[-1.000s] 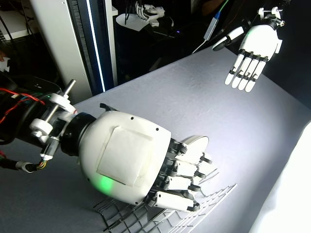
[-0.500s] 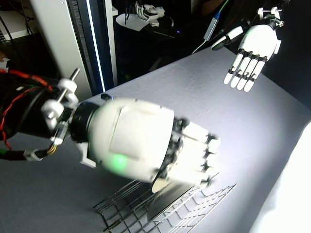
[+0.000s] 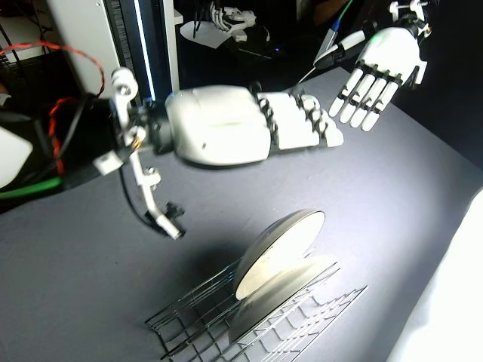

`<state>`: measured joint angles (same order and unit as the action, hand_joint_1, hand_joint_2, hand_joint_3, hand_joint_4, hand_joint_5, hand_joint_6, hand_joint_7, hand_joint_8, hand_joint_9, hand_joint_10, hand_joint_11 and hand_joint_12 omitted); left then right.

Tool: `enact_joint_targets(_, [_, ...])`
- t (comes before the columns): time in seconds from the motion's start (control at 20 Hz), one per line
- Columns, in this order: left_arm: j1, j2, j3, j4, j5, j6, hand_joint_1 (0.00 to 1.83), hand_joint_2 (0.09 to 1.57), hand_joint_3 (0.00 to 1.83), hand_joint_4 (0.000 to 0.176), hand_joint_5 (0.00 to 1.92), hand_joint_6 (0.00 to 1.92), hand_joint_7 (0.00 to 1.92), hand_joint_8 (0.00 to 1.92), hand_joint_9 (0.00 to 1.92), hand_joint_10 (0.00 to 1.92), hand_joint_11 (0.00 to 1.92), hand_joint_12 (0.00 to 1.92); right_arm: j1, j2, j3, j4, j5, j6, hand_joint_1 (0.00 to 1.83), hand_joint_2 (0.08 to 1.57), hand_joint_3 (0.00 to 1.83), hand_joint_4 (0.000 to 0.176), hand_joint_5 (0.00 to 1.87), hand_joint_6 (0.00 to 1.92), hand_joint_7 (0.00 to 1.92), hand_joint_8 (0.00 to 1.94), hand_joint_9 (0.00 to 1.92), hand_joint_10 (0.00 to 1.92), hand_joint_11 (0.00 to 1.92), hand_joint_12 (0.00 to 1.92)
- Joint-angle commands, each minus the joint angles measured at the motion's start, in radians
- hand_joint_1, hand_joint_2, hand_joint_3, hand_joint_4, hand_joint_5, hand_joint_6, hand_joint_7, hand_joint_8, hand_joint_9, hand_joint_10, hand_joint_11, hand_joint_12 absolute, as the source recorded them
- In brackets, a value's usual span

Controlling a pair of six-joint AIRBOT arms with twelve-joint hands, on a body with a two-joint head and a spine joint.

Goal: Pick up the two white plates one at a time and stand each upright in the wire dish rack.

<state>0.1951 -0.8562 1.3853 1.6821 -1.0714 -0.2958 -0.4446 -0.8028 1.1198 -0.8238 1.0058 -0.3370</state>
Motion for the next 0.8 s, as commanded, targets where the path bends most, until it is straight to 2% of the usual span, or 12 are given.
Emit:
enact_joint_targets(0.0, [-0.014,0.012,-0.010,-0.091,-0.028,0.000,0.00,0.97,0.00,0.000,0.00,0.00,0.01,0.00,0.00,0.00,0.00,0.00,0.012,0.005,0.000,0.029,0.130,-0.004,0.90,0.83,0.00,0.000,0.00,0.00,0.00,0.00,0.00,0.00,0.00,0.00])
enact_joint_targets(0.3, [-0.041,0.049,-0.110,-0.021,-0.028,0.018,0.00,0.97,0.00,0.000,0.00,0.00,0.01,0.00,0.00,0.00,0.00,0.00,0.032,0.007,0.001,-0.050,0.153,-0.017,0.76,0.81,0.00,0.000,0.00,0.00,0.00,0.00,0.00,0.00,0.00,0.00])
enact_joint_targets(0.75, [-0.057,0.061,-0.126,-0.021,-0.036,0.004,0.00,0.96,0.00,0.000,0.00,0.00,0.01,0.00,0.00,0.00,0.00,0.00,0.069,0.009,0.001,-0.131,0.162,-0.049,0.70,0.82,0.00,0.000,0.00,0.00,0.00,0.00,0.00,0.00,0.00,0.00])
